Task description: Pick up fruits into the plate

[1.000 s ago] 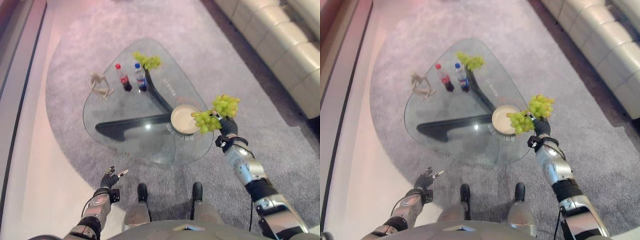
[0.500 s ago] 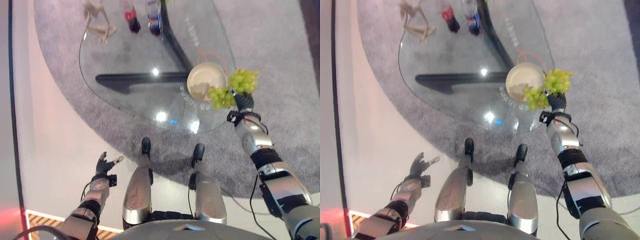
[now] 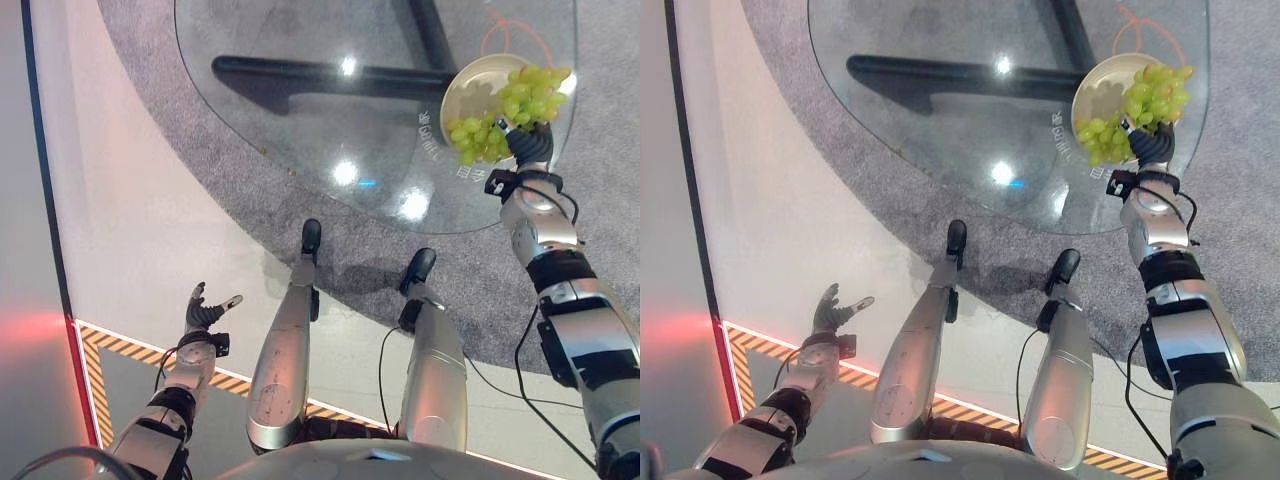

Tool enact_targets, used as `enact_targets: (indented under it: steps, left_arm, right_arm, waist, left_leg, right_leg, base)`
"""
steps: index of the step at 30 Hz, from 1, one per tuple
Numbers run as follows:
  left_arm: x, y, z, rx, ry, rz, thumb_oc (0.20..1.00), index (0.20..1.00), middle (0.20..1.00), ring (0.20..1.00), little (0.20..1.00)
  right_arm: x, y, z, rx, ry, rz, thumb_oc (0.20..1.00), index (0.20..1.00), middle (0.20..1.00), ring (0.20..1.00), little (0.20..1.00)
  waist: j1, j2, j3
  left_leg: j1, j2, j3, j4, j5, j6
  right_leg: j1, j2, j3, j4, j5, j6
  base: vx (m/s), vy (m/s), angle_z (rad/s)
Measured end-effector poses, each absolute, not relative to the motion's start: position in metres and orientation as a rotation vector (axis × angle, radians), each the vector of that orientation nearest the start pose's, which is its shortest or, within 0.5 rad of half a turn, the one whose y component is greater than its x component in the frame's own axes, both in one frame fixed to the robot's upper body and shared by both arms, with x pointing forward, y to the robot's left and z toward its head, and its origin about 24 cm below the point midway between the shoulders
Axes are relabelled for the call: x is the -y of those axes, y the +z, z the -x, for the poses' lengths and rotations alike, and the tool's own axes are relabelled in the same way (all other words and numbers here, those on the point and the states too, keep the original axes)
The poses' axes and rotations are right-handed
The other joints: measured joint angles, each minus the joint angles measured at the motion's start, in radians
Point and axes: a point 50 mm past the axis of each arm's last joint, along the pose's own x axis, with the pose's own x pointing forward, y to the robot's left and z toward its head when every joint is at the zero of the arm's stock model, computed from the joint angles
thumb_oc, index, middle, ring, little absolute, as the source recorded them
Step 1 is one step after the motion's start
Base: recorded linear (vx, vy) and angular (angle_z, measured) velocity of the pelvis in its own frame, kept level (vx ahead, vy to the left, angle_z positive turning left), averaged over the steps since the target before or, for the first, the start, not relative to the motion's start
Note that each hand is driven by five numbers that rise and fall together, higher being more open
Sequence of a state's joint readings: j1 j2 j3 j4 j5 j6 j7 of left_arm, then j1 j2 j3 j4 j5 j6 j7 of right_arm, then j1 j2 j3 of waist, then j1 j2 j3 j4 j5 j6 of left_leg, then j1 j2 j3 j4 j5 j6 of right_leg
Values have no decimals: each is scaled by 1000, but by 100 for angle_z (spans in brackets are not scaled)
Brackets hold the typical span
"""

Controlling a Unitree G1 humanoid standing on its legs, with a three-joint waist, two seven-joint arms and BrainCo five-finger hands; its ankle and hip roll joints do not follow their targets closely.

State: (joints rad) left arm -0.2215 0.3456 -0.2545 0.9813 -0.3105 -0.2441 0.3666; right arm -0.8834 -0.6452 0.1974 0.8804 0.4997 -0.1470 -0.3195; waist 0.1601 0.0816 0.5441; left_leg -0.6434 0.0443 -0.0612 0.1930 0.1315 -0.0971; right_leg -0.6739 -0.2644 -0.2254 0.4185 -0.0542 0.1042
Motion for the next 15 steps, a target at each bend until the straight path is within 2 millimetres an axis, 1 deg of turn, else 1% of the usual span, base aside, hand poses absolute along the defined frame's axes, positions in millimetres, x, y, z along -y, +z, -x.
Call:
enact_targets:
  steps: [2,4,5,7,8,9,13,15]
  left_arm:
    - [-246,-75,-232,-497,364,-291,1000,1000,1000,1000,1000]
    - [-245,-77,-229,-499,353,-299,1000,1000,1000,1000,1000]
    - [-245,-76,-228,-494,343,-304,1000,1000,1000,1000,1000]
    - [-243,-73,-230,-476,328,-306,1000,1000,1000,1000,1000]
    - [-242,-70,-233,-455,321,-303,1000,1000,1000,1000,1000]
    - [-242,-68,-234,-448,316,-301,1000,1000,1000,1000,1000]
    - [-242,-69,-233,-452,299,-311,1000,1000,1000,1000,1000]
    - [-244,-69,-231,-458,292,-315,1000,1000,1000,1000,1000]
  right_arm:
    - [304,190,-380,164,-542,188,200,200,200,200,200]
    - [313,194,-379,128,-583,227,200,200,200,200,200]
    - [319,200,-379,102,-615,256,200,200,200,200,200]
    - [324,206,-378,90,-639,275,200,200,200,200,200]
    - [331,209,-376,68,-676,277,200,200,200,200,200]
    - [335,208,-375,39,-704,273,1000,1000,1000,1000,1000]
    - [344,206,-372,-38,-749,271,1000,1000,1000,1000,1000]
    - [349,206,-370,-70,-761,333,1000,1000,1000,1000,1000]
  waist:
    - [14,3,5]
    - [15,4,5]
    - [18,4,5]
    - [21,4,5]
    - [26,4,5]
    - [29,4,5]
    - [34,4,5]
    - [35,4,5]
  left_leg:
    - [-33,-7,-9,36,-7,2]
    - [-40,-14,-12,49,-11,4]
    - [-48,-14,-13,55,-11,5]
    - [-58,-14,-13,64,-12,6]
    - [-65,-14,-14,66,-12,6]
    - [-65,-14,-14,66,-12,6]
    - [-65,-14,-14,67,-12,6]
    - [-64,-14,-14,67,-12,6]
  right_leg:
    - [-29,-9,3,36,-13,-2]
    - [-38,-18,3,56,-17,-1]
    - [-41,-18,3,57,-20,-4]
    - [-49,-18,4,60,-21,-3]
    - [-57,-19,5,64,-22,-2]
    - [-57,-19,6,65,-22,-3]
    - [-57,-19,6,63,-20,-5]
    - [-54,-18,6,62,-19,-6]
  base:
    - [120,-5,12]
    - [55,1,9]
    - [53,-7,4]
    - [43,-1,0]
    - [38,28,0]
    - [37,31,1]
    - [0,0,0]
    - [0,0,0]
